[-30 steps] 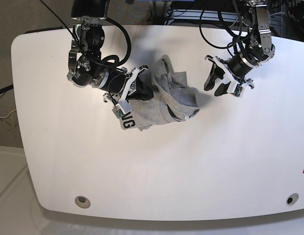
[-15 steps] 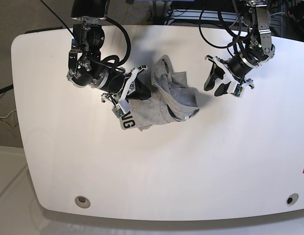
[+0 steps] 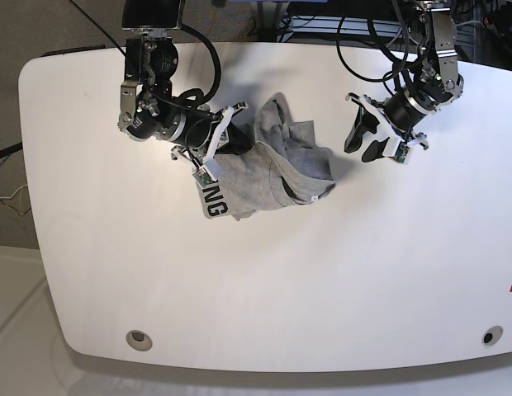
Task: Fold the T-shirt properly
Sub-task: 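Tuck and flatten the bundle edges with the right gripper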
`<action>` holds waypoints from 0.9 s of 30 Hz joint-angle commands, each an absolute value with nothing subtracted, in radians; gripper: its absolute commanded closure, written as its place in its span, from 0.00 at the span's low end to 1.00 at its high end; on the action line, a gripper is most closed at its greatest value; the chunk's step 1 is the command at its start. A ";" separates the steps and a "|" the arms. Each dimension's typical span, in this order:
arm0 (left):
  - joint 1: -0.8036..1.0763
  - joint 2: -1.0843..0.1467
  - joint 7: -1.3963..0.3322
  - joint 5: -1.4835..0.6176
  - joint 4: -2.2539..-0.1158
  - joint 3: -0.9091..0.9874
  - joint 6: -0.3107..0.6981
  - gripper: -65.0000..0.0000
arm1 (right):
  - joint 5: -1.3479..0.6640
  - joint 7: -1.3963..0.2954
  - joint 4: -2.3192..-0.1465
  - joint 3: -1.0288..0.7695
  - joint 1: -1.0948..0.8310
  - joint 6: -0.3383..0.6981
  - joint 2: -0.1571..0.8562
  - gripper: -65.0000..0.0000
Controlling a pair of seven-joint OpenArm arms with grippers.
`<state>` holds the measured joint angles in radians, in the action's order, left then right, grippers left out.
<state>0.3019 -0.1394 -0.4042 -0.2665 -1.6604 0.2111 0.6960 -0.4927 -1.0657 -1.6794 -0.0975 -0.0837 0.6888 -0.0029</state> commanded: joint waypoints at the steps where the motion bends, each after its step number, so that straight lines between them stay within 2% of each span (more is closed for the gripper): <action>1: 0.297 -0.147 -0.381 -0.286 -1.678 0.216 0.698 0.65 | -0.507 -1.043 -1.678 -0.064 -0.071 0.698 -0.001 1.00; 14: 0.298 -0.145 -0.381 -0.286 -1.679 0.216 0.698 0.65 | -0.507 -1.043 -1.693 0.199 -0.045 0.667 0.008 1.00; 27: 0.302 -0.147 -0.381 -0.288 -1.679 0.217 0.698 0.65 | -0.510 -1.043 -1.758 0.265 -0.004 0.653 -0.013 1.00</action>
